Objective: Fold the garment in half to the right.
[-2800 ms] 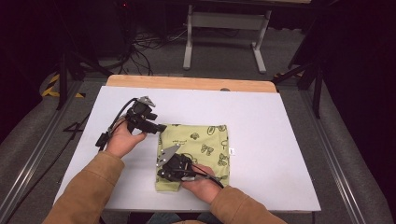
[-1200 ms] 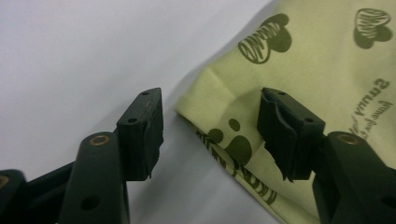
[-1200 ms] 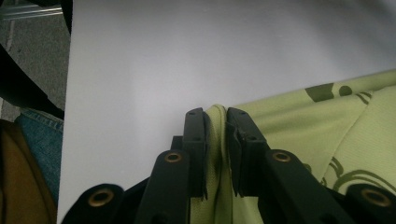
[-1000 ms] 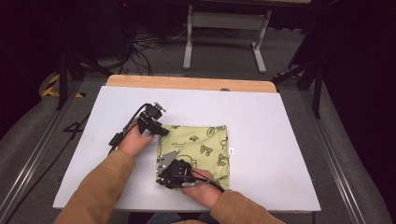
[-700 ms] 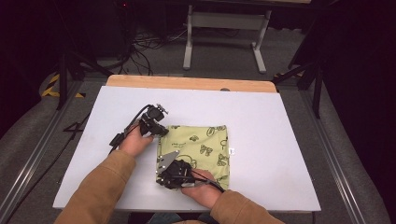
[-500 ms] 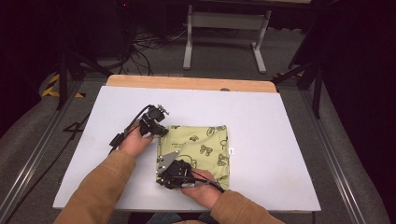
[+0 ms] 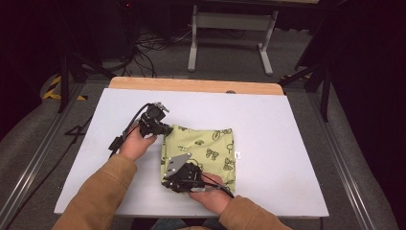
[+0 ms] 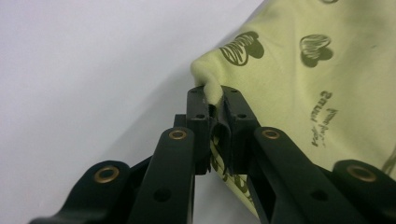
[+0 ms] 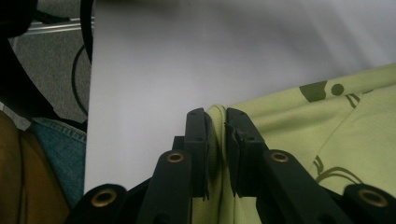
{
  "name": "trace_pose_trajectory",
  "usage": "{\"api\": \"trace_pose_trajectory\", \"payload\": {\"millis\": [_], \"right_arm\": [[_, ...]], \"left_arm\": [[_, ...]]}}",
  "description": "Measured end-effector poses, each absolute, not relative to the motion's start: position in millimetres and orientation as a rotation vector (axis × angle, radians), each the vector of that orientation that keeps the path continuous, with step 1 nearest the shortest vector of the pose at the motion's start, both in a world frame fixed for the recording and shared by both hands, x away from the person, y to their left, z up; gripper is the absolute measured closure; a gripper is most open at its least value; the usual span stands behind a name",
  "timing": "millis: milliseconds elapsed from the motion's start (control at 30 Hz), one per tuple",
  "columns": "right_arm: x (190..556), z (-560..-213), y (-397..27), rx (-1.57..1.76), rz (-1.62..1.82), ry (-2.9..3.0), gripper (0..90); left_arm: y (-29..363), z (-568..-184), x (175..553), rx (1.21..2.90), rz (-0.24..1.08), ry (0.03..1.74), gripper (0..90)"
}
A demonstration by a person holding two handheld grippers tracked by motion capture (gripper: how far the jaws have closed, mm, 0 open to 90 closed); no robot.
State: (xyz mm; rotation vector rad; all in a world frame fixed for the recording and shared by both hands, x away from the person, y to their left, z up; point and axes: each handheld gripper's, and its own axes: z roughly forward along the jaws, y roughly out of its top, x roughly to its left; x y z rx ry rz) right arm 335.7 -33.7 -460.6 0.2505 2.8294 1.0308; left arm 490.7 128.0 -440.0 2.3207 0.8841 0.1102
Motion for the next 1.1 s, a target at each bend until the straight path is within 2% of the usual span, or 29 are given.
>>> {"api": "trace_pose_trajectory", "payload": {"millis": [433,1100], "right_arm": [[324.8,-434.0,-65.3,0.297,1.171,2.756,79.8],[313.5,-416.3,-111.2,0.397,1.312,2.675,80.0]], "left_arm": [[107.5,-405.9,480.9,2.266,0.129,0.798,83.0],[60.2,-380.9,475.9,2.241,0.122,0.723,82.9]]}}
